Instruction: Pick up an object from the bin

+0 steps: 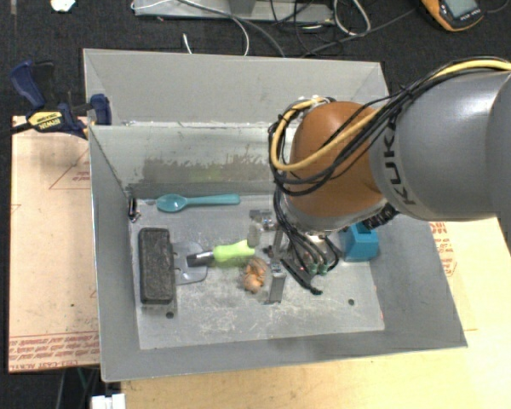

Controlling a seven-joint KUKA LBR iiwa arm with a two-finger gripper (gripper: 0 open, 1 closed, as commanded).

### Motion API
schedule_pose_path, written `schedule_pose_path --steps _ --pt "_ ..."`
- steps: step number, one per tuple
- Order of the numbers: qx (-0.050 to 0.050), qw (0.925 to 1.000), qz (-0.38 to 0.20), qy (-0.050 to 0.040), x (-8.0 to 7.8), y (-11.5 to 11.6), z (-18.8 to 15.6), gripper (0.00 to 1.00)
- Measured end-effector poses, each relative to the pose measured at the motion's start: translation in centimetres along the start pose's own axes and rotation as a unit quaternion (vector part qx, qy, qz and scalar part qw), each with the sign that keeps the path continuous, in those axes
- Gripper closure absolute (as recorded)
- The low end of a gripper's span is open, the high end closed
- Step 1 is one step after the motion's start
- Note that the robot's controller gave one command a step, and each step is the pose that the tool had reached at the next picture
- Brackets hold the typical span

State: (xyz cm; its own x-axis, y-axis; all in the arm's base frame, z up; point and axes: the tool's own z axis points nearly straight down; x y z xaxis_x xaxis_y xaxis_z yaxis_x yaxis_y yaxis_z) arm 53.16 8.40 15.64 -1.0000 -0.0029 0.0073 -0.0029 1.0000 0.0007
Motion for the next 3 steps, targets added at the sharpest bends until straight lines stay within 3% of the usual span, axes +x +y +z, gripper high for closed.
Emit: schedule_pose_path --steps 1,2,3 --pt "0.000 1.0000 0.001 -0.0036 -0.2 0.0 -0.4 0.00" --pt "-0.001 0.9992 0.040 -0.0045 -0.2 -1.5 8.0 0.00" --pt "-0.002 0.9992 0.039 -0.0075 -0.2 -1.2 9.8 0.00"
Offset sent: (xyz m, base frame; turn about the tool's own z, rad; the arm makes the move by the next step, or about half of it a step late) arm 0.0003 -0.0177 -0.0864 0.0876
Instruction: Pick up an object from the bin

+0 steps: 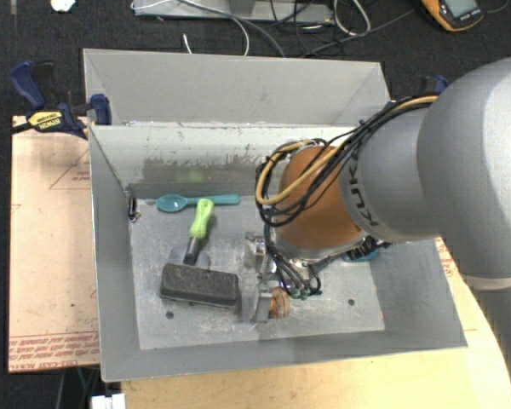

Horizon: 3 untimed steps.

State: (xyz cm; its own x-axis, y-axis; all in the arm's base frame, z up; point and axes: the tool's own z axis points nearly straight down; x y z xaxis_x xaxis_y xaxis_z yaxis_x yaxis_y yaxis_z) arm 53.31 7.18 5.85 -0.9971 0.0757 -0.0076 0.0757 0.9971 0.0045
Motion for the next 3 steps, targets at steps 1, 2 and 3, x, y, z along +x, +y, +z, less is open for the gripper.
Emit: schedule_pose_path --steps 1,2,3 --pt "0.000 0.9950 -0.100 0.0033 0.7 0.8 -3.7 0.00" --pt "0.000 0.9821 -0.188 0.0013 2.5 9.0 -1.8 0.00" --pt "0.001 0.9611 -0.276 -0.0004 0.2 9.7 -1.1 1.00"
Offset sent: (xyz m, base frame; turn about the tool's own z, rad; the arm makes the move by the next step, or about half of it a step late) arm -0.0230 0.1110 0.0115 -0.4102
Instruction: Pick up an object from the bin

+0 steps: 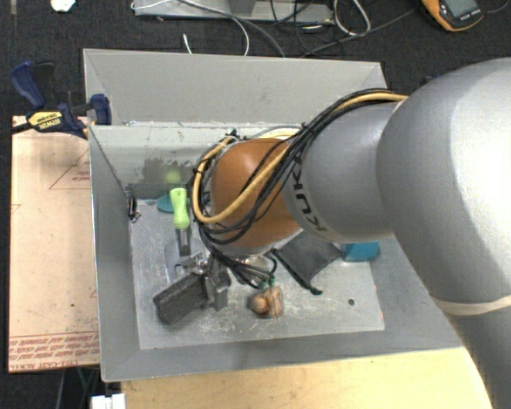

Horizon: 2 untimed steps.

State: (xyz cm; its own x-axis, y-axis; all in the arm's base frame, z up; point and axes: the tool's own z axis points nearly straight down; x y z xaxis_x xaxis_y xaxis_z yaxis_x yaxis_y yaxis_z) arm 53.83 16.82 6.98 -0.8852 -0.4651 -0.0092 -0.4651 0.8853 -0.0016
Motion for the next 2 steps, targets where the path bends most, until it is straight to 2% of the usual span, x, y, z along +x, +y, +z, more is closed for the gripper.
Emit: schedule_pose_path --steps 2 --pt "-0.001 1.0000 0.001 0.0009 0.1 0.1 -1.1 1.00"
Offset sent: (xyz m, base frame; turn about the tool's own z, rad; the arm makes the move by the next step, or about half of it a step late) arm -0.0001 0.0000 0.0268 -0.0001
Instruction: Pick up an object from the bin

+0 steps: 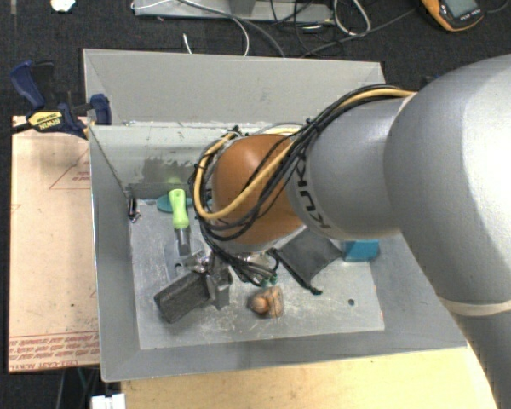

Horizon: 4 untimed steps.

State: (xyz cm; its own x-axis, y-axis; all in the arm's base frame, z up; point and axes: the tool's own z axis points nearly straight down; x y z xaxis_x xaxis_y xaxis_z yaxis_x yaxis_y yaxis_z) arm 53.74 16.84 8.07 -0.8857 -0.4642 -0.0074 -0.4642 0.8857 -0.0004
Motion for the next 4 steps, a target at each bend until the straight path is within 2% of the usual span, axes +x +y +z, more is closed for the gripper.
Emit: schedule_pose_path --steps 2,4 --pt "0.000 1.0000 0.001 0.0005 0.0 0.0 -6.4 1.00" --pt "0.000 1.0000 0.002 -0.0016 -0.2 0.0 -10.9 1.00"
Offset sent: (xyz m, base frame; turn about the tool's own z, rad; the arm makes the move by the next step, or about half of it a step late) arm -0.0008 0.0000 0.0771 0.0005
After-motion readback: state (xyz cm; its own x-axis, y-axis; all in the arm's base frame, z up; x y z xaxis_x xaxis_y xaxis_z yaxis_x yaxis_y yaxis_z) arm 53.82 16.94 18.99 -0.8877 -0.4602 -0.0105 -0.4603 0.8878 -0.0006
